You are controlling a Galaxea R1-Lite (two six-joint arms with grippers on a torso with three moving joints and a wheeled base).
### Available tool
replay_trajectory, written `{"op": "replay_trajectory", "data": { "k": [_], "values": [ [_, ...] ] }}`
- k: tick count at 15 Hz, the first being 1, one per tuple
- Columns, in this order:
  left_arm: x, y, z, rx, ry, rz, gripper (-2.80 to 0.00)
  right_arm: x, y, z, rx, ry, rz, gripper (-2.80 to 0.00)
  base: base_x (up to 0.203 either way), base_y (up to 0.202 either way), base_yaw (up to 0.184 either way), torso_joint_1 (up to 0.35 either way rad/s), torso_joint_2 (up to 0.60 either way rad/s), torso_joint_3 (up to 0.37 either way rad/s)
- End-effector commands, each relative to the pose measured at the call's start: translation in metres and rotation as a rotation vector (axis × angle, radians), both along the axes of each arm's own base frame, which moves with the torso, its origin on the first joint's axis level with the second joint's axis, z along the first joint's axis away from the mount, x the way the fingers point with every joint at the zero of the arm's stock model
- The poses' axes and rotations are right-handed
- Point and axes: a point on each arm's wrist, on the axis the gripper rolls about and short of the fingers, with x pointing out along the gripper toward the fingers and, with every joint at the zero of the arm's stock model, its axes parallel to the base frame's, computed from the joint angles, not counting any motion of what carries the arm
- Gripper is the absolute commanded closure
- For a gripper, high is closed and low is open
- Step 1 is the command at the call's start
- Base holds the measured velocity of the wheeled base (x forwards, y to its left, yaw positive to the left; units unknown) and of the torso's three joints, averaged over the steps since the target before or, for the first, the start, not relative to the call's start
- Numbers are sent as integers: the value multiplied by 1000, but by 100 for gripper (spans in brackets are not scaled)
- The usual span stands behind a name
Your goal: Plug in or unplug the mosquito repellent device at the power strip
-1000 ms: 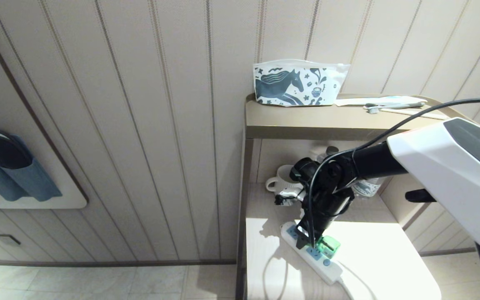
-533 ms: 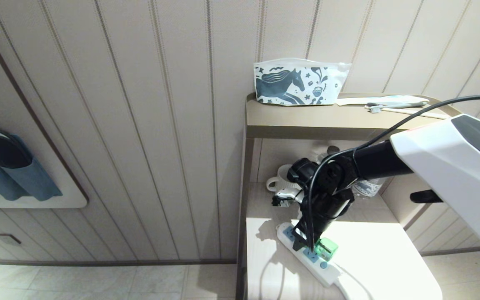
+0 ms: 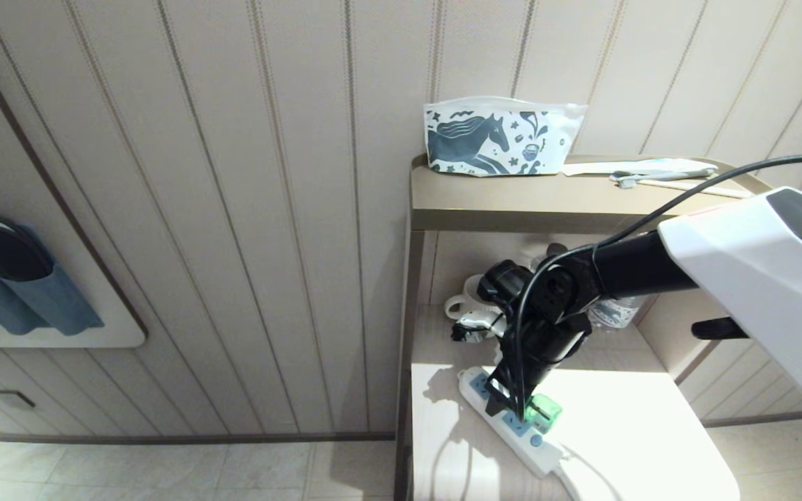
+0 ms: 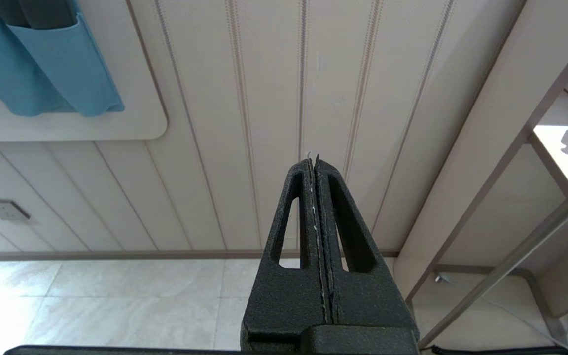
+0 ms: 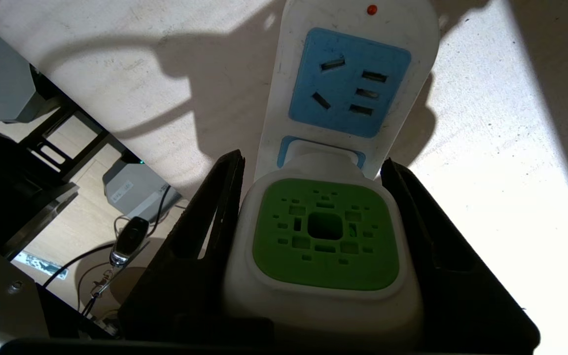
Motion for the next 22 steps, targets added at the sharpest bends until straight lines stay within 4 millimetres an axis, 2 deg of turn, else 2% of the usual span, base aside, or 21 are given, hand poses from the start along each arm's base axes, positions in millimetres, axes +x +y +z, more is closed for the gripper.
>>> {"op": "replay_trajectory", "data": {
  "k": [1,3,4,6,9,13,18,20,22],
  "values": [
    [0,0,0,0,2,0,0,-1,0,4,4,-6,3,0,0,0,0,0,0,0],
    [0,0,0,0,2,0,0,-2,-1,5,5,-7,3,0,0,0,0,0,0,0],
    [0,0,0,0,2,0,0,-4,-2,6,5,-5,3,-280,0,0,0,0,0,0],
    [0,0,0,0,2,0,0,-4,-4,7,8,-7,-1,-280,0,0,0,0,0,0],
    [0,0,0,0,3,0,0,-6,-5,19,22,-37,-3,-280,0,0,0,0,0,0],
    [0,0,0,0,2,0,0,-33,-18,44,33,-62,-3,-280,0,0,0,0,0,0],
    [0,0,0,0,2,0,0,-73,-34,57,36,-65,-2,-280,0,0,0,0,0,0],
    [0,0,0,0,3,0,0,-84,-40,74,62,-122,-9,-280,0,0,0,0,0,0],
    [0,0,0,0,2,0,0,-104,-50,94,91,-182,-12,-280,0,0,0,0,0,0]
  ]
}}
